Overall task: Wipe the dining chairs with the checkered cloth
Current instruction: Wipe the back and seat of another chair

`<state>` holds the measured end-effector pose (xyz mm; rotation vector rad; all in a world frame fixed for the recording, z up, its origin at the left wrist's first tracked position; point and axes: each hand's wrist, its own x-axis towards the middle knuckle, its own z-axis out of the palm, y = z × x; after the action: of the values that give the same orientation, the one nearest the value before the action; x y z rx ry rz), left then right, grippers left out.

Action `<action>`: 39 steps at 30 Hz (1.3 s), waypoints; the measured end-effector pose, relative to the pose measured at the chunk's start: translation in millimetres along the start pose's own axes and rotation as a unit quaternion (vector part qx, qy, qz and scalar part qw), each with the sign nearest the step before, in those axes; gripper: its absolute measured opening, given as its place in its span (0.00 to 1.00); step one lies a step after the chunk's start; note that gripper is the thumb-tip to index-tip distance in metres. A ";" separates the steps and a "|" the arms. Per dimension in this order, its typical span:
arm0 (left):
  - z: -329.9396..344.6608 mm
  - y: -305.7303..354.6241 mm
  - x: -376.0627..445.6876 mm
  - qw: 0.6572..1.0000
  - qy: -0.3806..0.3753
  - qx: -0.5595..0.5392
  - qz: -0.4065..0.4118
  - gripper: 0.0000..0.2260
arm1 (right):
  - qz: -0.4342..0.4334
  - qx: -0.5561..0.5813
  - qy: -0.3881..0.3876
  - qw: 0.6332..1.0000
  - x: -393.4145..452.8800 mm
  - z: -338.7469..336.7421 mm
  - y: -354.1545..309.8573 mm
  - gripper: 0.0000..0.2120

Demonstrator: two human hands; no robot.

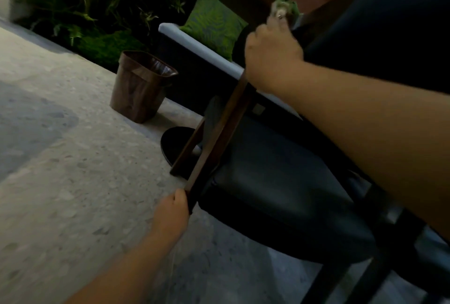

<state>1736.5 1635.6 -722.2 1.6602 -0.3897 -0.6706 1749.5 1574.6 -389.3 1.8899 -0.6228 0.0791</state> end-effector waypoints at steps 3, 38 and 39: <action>-2.7 9.4 -11.5 0.999 0.021 0.022 0.011 0.14 | -0.036 0.049 0.057 0.996 -22.9 14.4 -33.1 0.17; 294.0 167.6 -146.5 0.781 -0.267 0.383 0.415 0.27 | 0.714 0.651 0.150 0.210 -365.0 324.3 100.6 0.15; 306.1 170.8 -141.8 0.768 -0.264 0.410 0.416 0.28 | 0.713 0.656 0.145 0.200 -360.6 335.8 103.6 0.15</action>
<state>1455.0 1447.8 -553.5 1.7815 -1.9296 -0.2450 1314.3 1387.4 -559.8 1.4009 -2.2477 2.9499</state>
